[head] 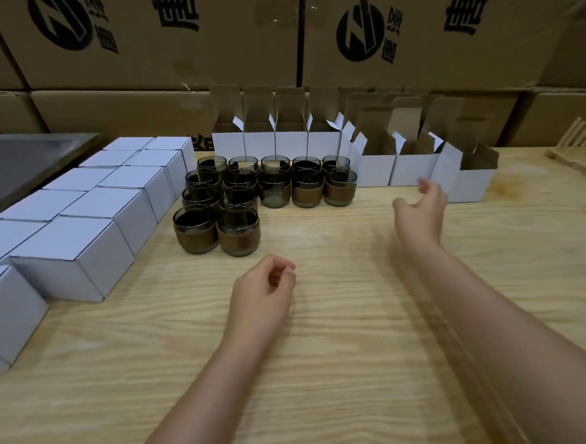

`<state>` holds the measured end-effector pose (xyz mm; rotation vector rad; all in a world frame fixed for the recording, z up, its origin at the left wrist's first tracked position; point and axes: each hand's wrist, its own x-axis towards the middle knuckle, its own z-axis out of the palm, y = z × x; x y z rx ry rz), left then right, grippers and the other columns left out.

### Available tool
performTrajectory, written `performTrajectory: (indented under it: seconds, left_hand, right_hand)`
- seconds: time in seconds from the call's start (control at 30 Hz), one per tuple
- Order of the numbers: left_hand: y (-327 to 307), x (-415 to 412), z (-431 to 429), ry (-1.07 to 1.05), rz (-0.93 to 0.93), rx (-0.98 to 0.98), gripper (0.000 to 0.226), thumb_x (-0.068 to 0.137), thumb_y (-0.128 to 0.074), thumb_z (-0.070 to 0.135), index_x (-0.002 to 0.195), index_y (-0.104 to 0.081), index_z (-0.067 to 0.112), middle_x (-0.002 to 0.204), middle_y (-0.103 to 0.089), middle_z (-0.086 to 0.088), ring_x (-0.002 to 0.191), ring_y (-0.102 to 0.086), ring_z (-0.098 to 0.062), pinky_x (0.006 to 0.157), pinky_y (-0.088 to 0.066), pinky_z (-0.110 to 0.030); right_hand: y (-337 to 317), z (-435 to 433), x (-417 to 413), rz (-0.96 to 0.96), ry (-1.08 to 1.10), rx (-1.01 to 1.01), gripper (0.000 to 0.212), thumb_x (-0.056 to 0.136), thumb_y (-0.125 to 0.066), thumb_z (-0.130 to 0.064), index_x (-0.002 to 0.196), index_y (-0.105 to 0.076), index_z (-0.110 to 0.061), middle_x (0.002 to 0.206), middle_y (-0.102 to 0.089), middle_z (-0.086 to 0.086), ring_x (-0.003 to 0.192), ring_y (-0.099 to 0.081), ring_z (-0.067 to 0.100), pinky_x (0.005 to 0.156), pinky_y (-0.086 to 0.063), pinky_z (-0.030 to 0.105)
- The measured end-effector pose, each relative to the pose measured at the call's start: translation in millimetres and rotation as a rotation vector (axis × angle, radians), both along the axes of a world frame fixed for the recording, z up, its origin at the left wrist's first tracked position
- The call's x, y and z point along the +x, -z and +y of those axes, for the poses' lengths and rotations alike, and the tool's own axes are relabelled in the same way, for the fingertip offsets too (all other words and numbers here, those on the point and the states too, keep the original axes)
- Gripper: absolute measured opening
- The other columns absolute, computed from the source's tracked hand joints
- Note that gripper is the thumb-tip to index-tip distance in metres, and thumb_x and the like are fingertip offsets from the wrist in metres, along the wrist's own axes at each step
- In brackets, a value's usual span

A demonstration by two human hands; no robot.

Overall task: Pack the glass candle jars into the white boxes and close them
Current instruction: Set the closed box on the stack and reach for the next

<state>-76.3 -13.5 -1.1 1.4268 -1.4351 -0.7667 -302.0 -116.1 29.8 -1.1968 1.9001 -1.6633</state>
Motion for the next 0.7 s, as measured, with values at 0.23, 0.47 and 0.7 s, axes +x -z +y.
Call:
performTrajectory:
  seconds: [0.23, 0.47, 0.7]
  left_hand:
    - [4, -3, -2, -0.024, 0.007, -0.031, 0.015, 0.090, -0.058, 0.020, 0.081, -0.065, 0.030, 0.077, -0.069, 0.009, 0.076, -0.061, 0.001, 0.065, -0.045, -0.009]
    - [4, -3, -2, -0.029, 0.008, -0.034, 0.013, 0.090, -0.058, 0.021, 0.081, -0.065, 0.028, 0.076, -0.069, 0.009, 0.075, -0.059, 0.001, 0.064, -0.044, -0.008]
    - [4, -2, -3, -0.026, 0.023, -0.025, 0.014, 0.089, -0.059, 0.018, 0.082, -0.066, 0.028, 0.076, -0.069, 0.008, 0.074, -0.060, 0.001, 0.066, -0.046, -0.012]
  right_hand:
    - [-27, -56, -112, 0.356, 0.116, 0.268, 0.074, 0.091, -0.053, -0.014, 0.151, -0.010, -0.015, 0.157, -0.012, 0.006, 0.135, -0.035, 0.033, 0.104, -0.039, 0.048]
    - [-34, -78, -133, 0.597, 0.096, 0.506, 0.039, 0.097, -0.043, -0.015, 0.133, -0.042, 0.001, 0.133, -0.042, 0.025, 0.115, -0.047, 0.044, 0.088, -0.043, 0.046]
    - [-25, -63, -124, 0.851, 0.076, 0.506, 0.033, 0.102, -0.033, -0.021, 0.123, -0.045, 0.002, 0.117, -0.051, 0.031, 0.108, -0.047, 0.047, 0.089, -0.040, 0.051]
